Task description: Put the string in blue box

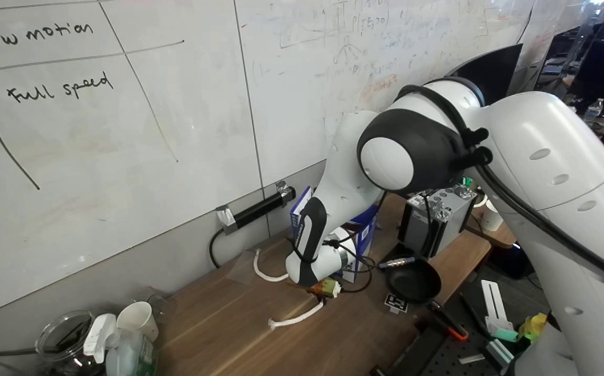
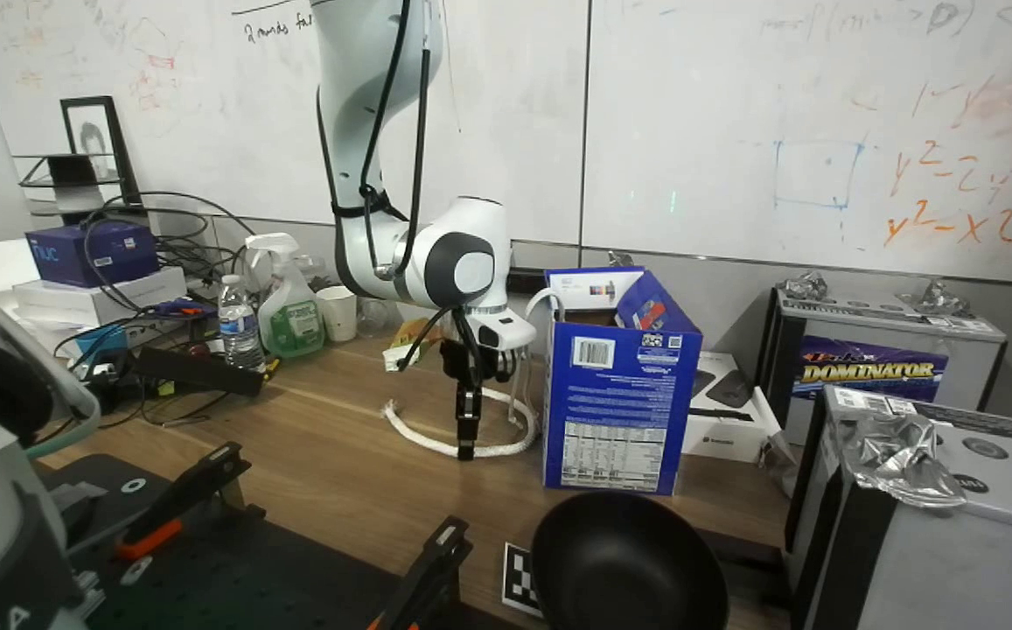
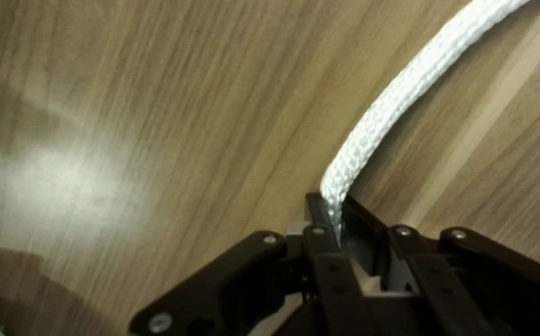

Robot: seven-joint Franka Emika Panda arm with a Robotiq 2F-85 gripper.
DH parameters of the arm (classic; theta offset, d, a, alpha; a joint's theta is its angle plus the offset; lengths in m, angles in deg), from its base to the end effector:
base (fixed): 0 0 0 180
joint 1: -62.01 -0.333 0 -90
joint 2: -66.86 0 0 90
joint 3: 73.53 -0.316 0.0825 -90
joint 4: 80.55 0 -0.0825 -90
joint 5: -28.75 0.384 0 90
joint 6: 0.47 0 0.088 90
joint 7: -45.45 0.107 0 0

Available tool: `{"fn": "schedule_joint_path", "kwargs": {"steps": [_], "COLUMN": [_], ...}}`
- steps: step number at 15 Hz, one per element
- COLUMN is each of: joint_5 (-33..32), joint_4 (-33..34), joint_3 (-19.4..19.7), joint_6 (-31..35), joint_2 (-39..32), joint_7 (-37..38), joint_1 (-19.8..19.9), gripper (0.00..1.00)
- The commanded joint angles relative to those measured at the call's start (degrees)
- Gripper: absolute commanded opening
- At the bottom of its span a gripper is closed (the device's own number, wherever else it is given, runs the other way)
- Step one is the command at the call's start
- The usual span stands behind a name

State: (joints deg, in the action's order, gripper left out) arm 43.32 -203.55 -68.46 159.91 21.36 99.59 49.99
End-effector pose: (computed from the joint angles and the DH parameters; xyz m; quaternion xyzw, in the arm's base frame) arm 0.5108 0.0440 0.0195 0.8642 -0.4988 -0.0574 0.0315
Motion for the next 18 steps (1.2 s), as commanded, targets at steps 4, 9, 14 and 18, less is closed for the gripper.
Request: {"fn": "schedule_joint_path", "kwargs": {"steps": [4, 9, 14, 18], "joint_5": [-3.4, -12.4, -32.6, -46.1], "joint_4": [-4.3, -6.8, -7.5, -6.6], "joint_3": [4.5, 9.1, 17.1, 11.7], "joint_6": [3.2, -0.9, -10.2, -19.6], "joint_2": [9.6, 22.2, 35.3, 44.4], "joint_7": [0.3, 0.1, 12.3, 21.5], "joint_1": [-5.4, -9.3, -12.5, -4.7], "gripper": [0.09, 0.09, 0.09, 0.09]}}
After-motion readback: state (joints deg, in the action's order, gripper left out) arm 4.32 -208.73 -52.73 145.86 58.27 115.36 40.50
